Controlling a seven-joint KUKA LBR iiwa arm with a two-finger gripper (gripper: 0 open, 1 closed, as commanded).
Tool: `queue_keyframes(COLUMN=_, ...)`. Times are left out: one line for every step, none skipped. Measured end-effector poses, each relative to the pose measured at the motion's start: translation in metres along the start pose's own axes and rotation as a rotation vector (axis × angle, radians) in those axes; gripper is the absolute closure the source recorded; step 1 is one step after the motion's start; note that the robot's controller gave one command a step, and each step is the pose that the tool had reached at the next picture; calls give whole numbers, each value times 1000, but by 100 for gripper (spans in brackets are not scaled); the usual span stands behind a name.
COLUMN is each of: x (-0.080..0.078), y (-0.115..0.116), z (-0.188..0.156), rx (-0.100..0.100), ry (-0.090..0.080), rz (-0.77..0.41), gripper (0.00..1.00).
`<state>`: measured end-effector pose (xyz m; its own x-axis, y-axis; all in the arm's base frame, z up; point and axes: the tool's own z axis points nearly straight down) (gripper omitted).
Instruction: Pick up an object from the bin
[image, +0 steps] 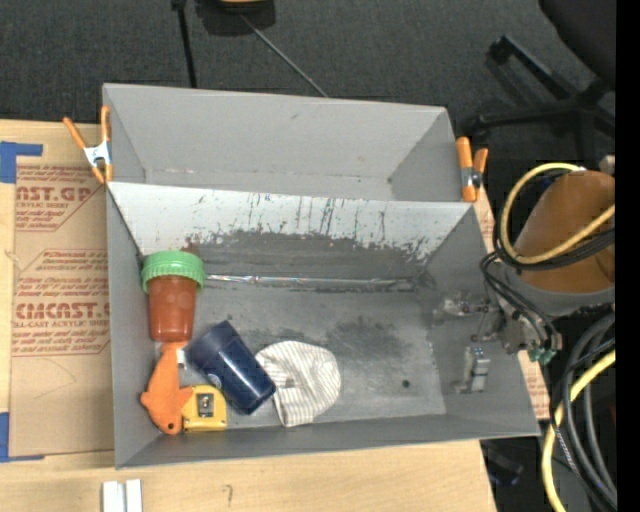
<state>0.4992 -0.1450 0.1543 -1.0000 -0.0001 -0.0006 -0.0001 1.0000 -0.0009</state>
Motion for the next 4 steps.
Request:
queue_keyframes(x=-15, y=34, z=42, rx=2, ry=-4, rz=-79, gripper=0)
queue_keyframes(x=-11, y=47, z=22, rx=-6, ry=13, rz=-103, gripper=0)
queue_keyframes(x=-11, y=87, z=-6, rx=0, ry=-7, rz=-71, gripper=0)
queue_keyframes(x=-13, y=99, z=-1, rx=-1, ry=-3, rz=-70, gripper=0)
